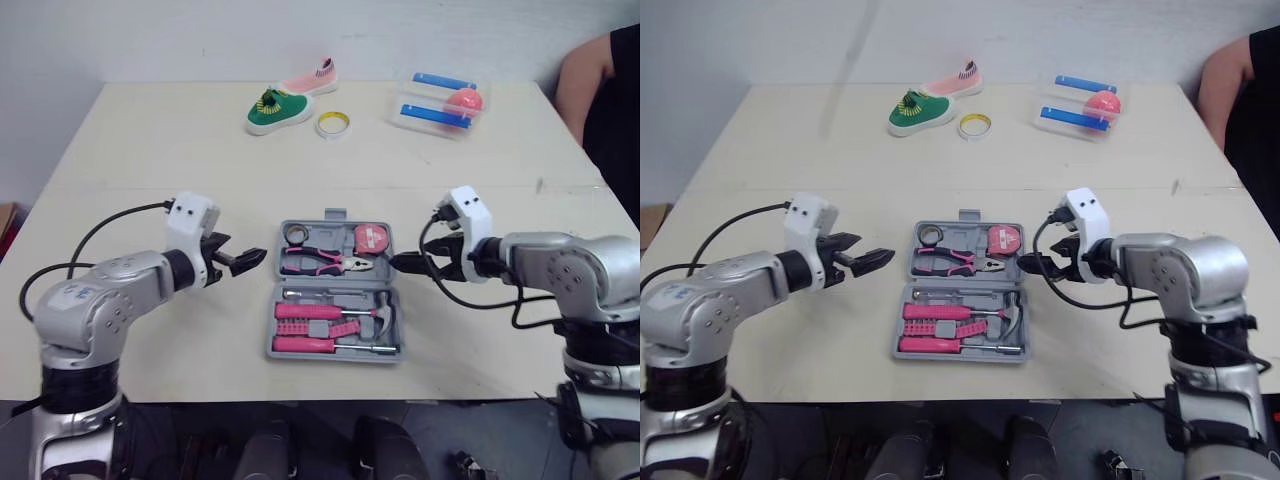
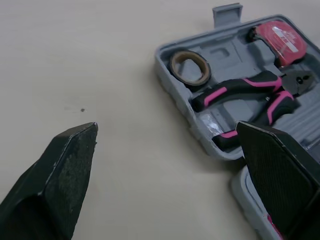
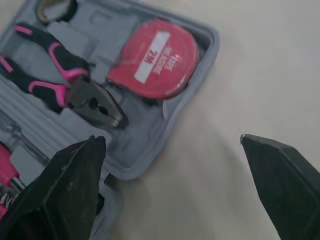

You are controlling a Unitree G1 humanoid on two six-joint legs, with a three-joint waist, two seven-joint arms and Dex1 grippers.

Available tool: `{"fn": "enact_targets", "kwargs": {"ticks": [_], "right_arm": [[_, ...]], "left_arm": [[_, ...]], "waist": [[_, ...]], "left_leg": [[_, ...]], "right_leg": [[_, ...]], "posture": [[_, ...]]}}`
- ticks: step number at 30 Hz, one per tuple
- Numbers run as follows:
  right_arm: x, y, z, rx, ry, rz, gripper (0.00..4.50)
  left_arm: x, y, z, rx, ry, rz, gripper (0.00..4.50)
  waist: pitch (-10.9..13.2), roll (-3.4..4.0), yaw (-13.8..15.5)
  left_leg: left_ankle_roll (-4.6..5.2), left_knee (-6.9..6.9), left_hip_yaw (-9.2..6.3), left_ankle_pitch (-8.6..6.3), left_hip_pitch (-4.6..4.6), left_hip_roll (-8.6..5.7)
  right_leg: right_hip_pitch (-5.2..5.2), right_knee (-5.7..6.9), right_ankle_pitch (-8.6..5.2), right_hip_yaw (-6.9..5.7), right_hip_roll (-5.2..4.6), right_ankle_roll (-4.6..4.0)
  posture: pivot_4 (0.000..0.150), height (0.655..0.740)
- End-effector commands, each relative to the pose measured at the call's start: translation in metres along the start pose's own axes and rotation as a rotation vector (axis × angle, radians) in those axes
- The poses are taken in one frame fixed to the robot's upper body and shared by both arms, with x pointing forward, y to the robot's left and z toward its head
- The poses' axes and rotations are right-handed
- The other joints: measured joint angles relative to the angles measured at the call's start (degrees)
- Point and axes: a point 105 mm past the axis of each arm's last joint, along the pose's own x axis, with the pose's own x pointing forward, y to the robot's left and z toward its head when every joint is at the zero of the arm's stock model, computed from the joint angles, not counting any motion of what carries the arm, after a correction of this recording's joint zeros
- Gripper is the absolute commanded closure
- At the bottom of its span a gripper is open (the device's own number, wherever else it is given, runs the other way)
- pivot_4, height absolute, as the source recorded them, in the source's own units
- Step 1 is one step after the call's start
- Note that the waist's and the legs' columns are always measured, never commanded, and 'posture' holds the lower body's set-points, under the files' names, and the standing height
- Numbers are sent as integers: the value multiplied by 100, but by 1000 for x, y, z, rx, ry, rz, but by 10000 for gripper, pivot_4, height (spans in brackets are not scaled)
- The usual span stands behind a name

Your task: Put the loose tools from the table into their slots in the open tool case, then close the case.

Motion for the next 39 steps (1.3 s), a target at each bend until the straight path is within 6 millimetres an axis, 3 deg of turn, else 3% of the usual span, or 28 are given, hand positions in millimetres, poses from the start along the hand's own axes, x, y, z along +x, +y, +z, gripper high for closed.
{"fn": "enact_targets", "kwargs": {"ticks": [1, 7, 15, 25, 29, 35, 36, 37, 39], "right_arm": [[-1, 0, 9, 16, 27, -53, 0], [7, 5, 10, -11, 63, -62, 0], [16, -4, 3, 25, 105, -127, 0], [28, -6, -3, 69, 130, -152, 0], [34, -4, -6, 97, 132, -145, 12405], [33, 1, 5, 128, 67, -124, 41860], [32, 2, 10, 136, 25, -115, 44991], [30, 3, 18, 147, -30, -108, 45000], [26, 4, 23, 153, -77, -110, 45000]], "left_arm": [[6, 0, 4, 34, 30, 31, 390], [22, -3, 7, 26, 39, 53, 390], [35, 3, 1, 46, 71, 93, 390], [50, -7, -6, 29, 121, 43, 390], [54, -17, -5, 11, 127, -10, 12146], [49, -21, 2, -72, 88, -47, 39618], [47, -20, 4, -82, 75, -44, 43168], [46, -18, 8, -83, 38, -39, 44859], [44, -16, 17, -131, -25, -32, 44859]], "waist": [[0, 0, -12], [1, -1, -13], [1, -1, -26], [-3, -7, -30], [-8, -16, -39], [-8, -16, -32], [-8, -16, -29], [-8, -16, -30], [-8, -15, -31]], "left_leg": [[-1, 0, 2, 3, -1, 0], [-7, 0, 1, 9, 1, 1], [-13, 0, 2, 20, 6, 1], [-13, 0, 3, 22, 7, 1], [-15, 1, 5, 24, 10, 1], [-15, 0, 3, 24, 9, 1], [-14, 0, 3, 25, 9, 1], [-12, 1, 3, 26, 10, 0], [-17, 1, 0, 31, 9, 1]], "right_leg": [[-2, 2, 0, -3, 2, 0], [-3, 9, 0, -5, 6, 0], [-4, 21, 0, -3, 7, 0], [-7, 25, 0, -3, 7, 0], [-6, 29, 0, -2, 7, 0], [-7, 29, 0, 2, 7, 0], [-6, 29, 0, 2, 6, 0], [-6, 32, 1, 2, 5, 0], [-6, 34, 1, 6, 6, 0]], "posture": [[1500, 7400], [1500, 7400], [1500, 7400], [1500, 7400], [1500, 7400], [1500, 7400], [1500, 7400], [1500, 7400], [1500, 7400]]}}
